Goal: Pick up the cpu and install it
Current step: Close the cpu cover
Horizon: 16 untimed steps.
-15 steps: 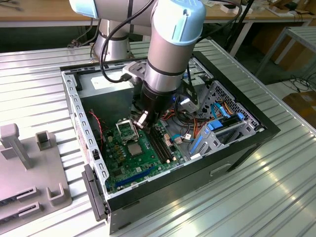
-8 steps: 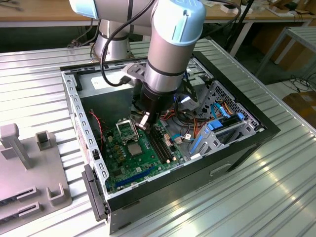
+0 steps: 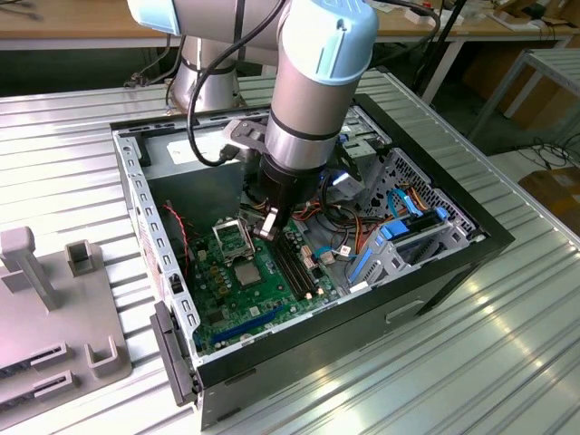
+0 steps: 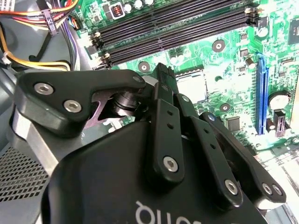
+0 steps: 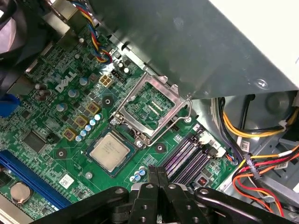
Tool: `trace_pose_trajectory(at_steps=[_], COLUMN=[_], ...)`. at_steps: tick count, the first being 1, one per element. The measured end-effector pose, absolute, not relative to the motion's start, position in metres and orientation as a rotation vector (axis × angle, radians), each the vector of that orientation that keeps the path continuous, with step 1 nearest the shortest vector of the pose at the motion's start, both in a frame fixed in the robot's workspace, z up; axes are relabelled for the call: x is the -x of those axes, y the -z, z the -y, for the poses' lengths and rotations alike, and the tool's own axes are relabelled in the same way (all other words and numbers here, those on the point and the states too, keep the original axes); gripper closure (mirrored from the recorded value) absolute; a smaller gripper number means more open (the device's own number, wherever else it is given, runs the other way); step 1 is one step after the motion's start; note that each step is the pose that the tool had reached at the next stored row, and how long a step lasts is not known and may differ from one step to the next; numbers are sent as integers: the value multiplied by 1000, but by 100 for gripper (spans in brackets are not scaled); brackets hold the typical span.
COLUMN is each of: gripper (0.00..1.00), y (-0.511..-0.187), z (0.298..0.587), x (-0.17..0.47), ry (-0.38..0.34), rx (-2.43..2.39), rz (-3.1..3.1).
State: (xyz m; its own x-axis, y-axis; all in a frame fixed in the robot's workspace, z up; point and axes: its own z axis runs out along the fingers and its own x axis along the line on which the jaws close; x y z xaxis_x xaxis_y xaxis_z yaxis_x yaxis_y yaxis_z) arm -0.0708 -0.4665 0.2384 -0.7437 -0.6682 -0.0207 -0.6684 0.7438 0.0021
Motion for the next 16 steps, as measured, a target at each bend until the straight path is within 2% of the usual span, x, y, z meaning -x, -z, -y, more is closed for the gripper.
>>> trace_pose_trajectory(at_steps=[16], gripper=[89], y=[-233], z=[445], x=[71], ry=[-29], rx=[1233], rz=[-2866])
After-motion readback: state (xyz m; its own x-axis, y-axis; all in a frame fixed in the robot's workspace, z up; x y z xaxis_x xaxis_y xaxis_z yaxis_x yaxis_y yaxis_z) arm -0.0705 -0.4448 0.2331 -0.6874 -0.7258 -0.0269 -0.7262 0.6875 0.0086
